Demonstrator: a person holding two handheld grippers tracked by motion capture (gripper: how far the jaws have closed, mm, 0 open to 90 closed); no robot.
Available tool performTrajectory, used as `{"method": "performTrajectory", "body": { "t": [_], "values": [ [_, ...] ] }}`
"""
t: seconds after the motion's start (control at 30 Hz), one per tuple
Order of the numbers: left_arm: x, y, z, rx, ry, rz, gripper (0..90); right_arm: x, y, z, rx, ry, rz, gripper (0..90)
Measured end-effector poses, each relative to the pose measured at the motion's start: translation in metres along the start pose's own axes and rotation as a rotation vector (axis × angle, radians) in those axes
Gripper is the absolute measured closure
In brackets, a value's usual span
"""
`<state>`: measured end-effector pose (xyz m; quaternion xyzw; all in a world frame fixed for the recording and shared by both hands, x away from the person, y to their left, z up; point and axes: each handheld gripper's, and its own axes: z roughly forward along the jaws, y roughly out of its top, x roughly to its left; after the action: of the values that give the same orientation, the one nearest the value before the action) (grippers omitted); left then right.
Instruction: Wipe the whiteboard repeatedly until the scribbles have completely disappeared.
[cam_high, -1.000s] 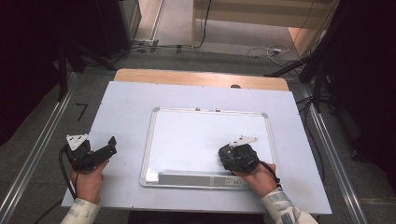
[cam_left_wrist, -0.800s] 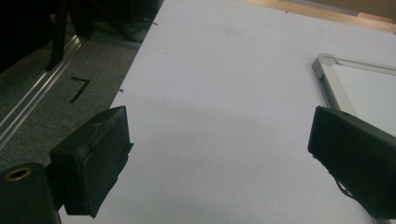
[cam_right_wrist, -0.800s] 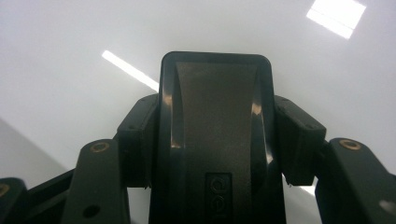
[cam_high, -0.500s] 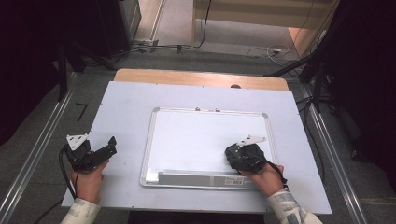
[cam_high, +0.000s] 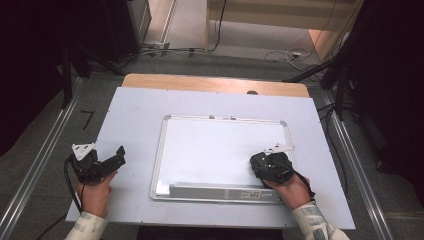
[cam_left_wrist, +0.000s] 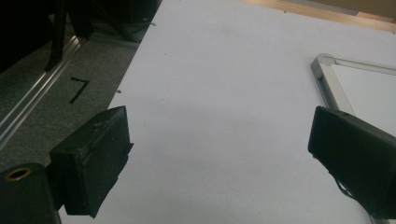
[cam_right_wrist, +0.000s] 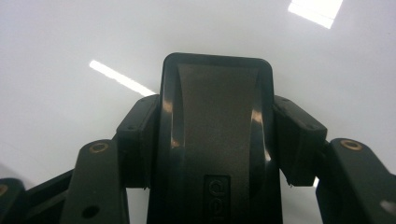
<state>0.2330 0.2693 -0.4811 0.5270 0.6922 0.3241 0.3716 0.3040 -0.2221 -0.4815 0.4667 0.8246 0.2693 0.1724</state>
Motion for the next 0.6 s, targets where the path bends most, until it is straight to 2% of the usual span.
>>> {"method": "performTrajectory", "body": {
  "t": [0.13, 0.33, 0.47, 0.6],
  "values": [
    [-0.001, 0.0, 0.0, 0.001, -0.004, 0.004, 6.0, -0.003, -0.001, -0.002, -0.008, -0.007, 0.011, 38.1],
    [0.0, 0.0, 0.0, 0.003, -0.002, 0.003, 6.0, -0.008, 0.002, -0.013, -0.049, -0.011, 0.029, 38.1],
    [-0.001, 0.0, 0.0, 0.0, -0.004, 0.005, 6.0, -0.007, 0.001, -0.014, -0.048, -0.013, 0.03, 38.0],
    [0.0, 0.0, 0.0, 0.003, -0.003, 0.005, 6.0, -0.008, 0.003, -0.017, -0.076, -0.016, 0.03, 38.0]
  ]
}}
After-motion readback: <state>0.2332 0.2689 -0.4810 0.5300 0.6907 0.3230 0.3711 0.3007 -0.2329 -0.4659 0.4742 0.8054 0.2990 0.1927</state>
